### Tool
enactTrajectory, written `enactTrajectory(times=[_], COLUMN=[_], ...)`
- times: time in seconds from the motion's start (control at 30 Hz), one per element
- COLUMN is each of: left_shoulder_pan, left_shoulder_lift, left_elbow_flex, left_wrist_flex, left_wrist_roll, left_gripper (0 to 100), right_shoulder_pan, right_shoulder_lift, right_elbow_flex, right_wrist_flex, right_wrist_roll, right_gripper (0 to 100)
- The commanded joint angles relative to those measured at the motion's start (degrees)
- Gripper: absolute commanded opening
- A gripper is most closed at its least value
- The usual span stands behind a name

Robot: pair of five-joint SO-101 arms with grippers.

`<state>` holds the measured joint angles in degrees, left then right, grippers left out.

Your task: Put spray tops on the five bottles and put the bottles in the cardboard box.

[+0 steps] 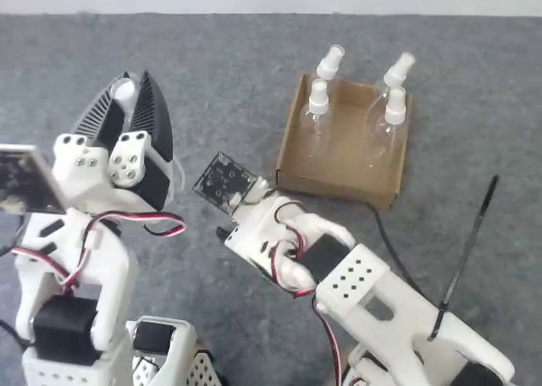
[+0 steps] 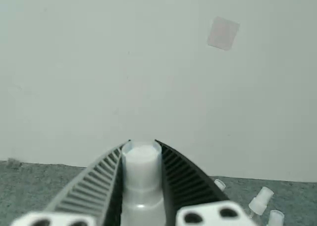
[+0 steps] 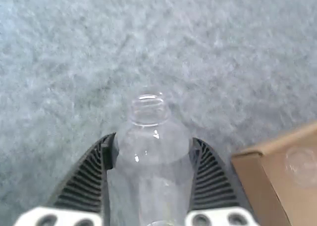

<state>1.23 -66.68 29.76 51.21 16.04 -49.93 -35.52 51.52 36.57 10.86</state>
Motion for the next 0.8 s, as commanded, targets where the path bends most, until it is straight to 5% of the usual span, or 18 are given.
enactTrajectory(times=[0.0,0.27,0.77], left_shoulder_pan=[0.0,0.0,0.1], left_shoulder_lift=[-0.7,-0.7,-0.8], left_elbow_flex=[1.6,8.2,11.8], left_wrist_flex=[-1.7,-7.9,-10.6], left_wrist_roll=[3.6,5.8,5.8], left_gripper=[1,1,1], right_shoulder_pan=[-2.1,-2.3,-1.9], right_shoulder_lift=[-2.9,-4.4,-17.0], right_elbow_flex=[4.7,13.4,20.0], right_wrist_flex=[-13.3,-26.2,-25.7], right_wrist_roll=[0.1,0.1,0.1], right_gripper=[0.7,0.6,0.6])
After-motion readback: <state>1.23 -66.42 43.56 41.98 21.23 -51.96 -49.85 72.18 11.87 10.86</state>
